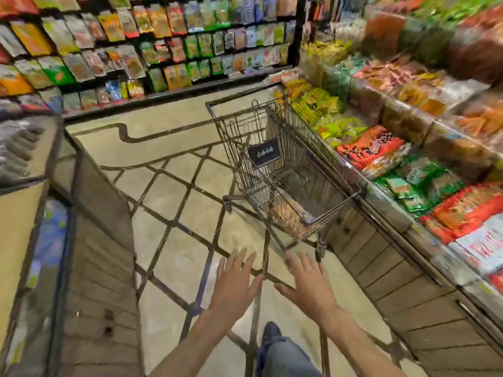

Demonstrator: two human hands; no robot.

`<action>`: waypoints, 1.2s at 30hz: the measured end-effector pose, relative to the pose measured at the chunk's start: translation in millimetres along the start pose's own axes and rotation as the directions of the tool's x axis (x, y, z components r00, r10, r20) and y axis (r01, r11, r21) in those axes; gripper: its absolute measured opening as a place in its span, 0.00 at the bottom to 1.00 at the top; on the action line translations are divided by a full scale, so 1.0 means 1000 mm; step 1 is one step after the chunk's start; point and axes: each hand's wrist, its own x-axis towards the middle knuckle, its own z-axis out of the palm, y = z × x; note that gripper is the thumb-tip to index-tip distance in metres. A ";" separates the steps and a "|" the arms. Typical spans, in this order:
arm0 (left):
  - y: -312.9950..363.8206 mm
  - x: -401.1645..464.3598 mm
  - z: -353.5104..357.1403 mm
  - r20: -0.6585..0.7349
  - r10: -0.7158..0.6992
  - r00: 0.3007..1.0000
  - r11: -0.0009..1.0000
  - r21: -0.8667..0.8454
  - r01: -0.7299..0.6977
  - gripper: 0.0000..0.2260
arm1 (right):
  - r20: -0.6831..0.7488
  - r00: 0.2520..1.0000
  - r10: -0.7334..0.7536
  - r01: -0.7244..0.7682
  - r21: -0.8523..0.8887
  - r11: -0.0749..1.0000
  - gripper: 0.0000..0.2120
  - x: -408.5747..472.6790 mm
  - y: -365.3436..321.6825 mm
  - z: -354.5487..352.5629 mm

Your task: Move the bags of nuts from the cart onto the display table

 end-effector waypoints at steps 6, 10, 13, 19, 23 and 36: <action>0.012 0.133 -0.021 0.056 0.081 0.995 0.996 0.021 -0.082 0.28 | -0.011 0.996 0.085 -0.085 0.020 0.996 0.43 0.105 0.030 -0.038; 0.018 0.216 -0.024 0.099 0.151 0.984 0.987 0.047 -0.156 0.28 | -0.019 0.990 0.137 -0.135 0.051 0.989 0.43 0.162 0.051 -0.053; 0.019 0.276 -0.020 0.142 0.220 0.965 0.973 0.042 -0.228 0.29 | 0.023 0.977 0.213 -0.214 0.106 0.971 0.43 0.206 0.066 -0.058; 0.021 0.403 -0.010 0.284 0.353 0.892 0.926 0.029 -0.376 0.29 | 0.031 0.931 0.363 -0.363 0.155 0.919 0.44 0.291 0.090 -0.053; 0.020 0.489 -0.002 0.402 0.401 0.823 0.896 0.016 -0.445 0.28 | 0.101 0.874 0.476 -0.485 0.255 0.837 0.46 0.348 0.101 -0.049; 0.002 0.661 0.128 0.764 0.272 0.585 0.918 -0.023 -0.396 0.29 | 0.341 0.617 0.710 -0.763 0.483 0.431 0.41 0.477 0.146 0.024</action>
